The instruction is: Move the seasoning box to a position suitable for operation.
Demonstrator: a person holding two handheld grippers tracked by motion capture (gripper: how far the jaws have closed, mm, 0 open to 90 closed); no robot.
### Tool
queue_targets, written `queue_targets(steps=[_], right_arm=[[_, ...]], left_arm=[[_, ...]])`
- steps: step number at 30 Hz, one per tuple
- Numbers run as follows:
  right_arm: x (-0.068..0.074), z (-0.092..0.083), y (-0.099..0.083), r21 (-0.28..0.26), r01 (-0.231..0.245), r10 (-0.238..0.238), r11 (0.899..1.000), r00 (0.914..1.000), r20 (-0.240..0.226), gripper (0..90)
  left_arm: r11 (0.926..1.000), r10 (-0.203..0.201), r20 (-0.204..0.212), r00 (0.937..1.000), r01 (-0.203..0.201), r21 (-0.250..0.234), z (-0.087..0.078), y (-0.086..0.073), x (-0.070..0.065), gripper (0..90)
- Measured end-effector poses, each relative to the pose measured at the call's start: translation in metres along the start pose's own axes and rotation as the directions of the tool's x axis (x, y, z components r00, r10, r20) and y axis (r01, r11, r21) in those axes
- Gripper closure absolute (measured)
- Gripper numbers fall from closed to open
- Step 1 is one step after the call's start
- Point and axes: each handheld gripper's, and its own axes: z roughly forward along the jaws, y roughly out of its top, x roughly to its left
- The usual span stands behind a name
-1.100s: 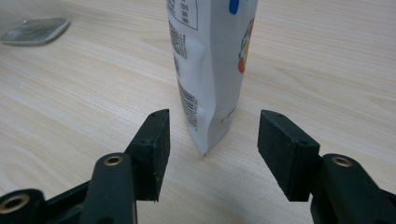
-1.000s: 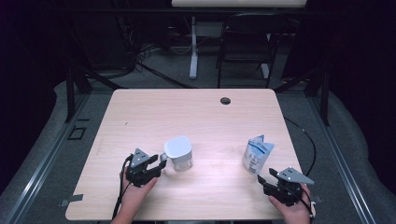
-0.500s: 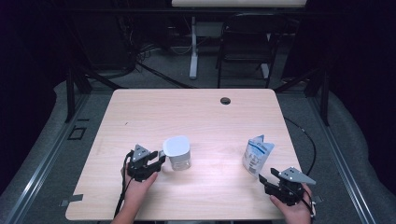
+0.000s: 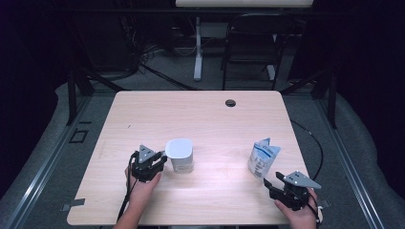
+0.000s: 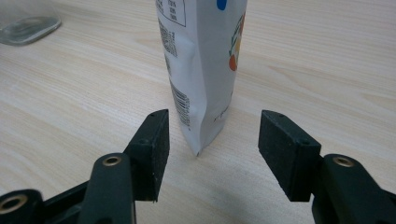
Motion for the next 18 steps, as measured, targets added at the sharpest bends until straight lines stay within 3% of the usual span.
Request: queue_targets(steps=[18], right_arm=[[0.0015,-0.0033,0.0014,0.001,0.009,-0.009,1.000,0.9999,-0.005,42.8]], left_arm=[[1.0000,0.005,-0.010,0.9999,-0.004,0.008,-0.0032,-0.0009,-0.0057,72.6]])
